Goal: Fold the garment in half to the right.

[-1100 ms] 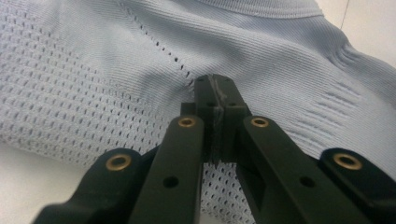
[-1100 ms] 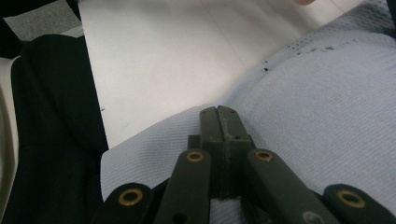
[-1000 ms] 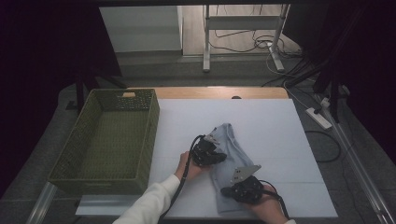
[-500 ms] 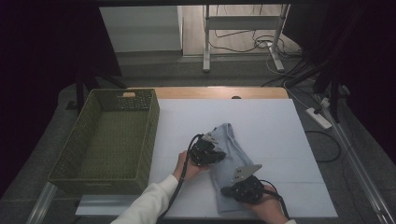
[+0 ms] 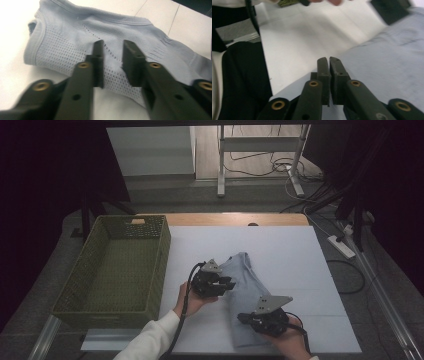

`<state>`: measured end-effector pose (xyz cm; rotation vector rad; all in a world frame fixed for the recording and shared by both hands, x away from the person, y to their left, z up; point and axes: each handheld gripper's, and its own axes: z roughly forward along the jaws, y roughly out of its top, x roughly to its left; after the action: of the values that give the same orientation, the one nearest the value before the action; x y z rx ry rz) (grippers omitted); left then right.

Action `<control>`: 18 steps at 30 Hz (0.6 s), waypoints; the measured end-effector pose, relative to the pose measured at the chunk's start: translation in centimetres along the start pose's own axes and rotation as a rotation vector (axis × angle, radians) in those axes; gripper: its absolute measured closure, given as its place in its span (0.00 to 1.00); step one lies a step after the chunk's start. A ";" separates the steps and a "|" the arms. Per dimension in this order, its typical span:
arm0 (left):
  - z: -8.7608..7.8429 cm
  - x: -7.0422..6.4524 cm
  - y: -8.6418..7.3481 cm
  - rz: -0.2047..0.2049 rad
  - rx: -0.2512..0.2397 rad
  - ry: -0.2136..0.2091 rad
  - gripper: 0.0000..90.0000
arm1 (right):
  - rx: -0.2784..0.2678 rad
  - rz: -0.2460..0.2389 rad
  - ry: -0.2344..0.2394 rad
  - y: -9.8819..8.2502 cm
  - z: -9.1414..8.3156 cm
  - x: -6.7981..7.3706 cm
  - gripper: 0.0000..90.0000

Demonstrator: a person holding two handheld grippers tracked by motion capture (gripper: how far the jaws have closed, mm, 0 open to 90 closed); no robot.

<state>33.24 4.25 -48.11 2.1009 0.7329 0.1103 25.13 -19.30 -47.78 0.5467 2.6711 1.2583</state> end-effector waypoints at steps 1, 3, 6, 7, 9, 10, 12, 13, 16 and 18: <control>-0.2 0.0 -0.1 0.000 -0.002 0.001 0.71 | -0.005 0.002 -0.009 0.0 -0.1 -0.1 0.93; -0.6 -0.1 -0.3 -0.009 -0.006 0.009 0.64 | -0.020 0.021 -0.022 -0.2 -0.5 -0.6 0.87; -1.0 0.0 -0.5 -0.023 -0.008 0.017 0.57 | -0.040 0.053 -0.058 -0.4 -0.9 -1.3 0.78; -1.1 0.1 -0.6 -0.026 -0.005 0.023 0.54 | -0.048 0.062 -0.072 -0.4 -1.1 -1.5 0.75; -1.3 0.1 -0.8 -0.038 -0.006 0.032 0.49 | -0.059 0.071 -0.100 -0.5 -1.3 -1.8 0.71; -1.4 0.1 -0.9 -0.043 -0.008 0.034 0.48 | -0.065 0.074 -0.109 -0.5 -1.4 -1.9 0.69; -1.8 0.1 -1.0 -0.058 -0.018 0.038 0.45 | -0.069 0.079 -0.133 -0.6 -1.6 -2.2 0.66; -2.0 0.1 -1.1 -0.064 -0.026 0.037 0.44 | -0.069 0.079 -0.145 -0.6 -1.6 -2.3 0.65; -2.7 -0.1 -1.3 -0.064 -0.032 0.047 0.43 | -0.077 0.080 -0.176 -0.7 -1.8 -2.6 0.63; -3.2 -0.2 -1.5 -0.062 -0.032 0.050 0.43 | -0.082 0.083 -0.187 -0.7 -1.9 -2.8 0.62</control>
<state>31.30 7.07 -47.32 2.0493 0.8206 0.1395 27.00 -22.08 -47.20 0.7311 2.4563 1.2630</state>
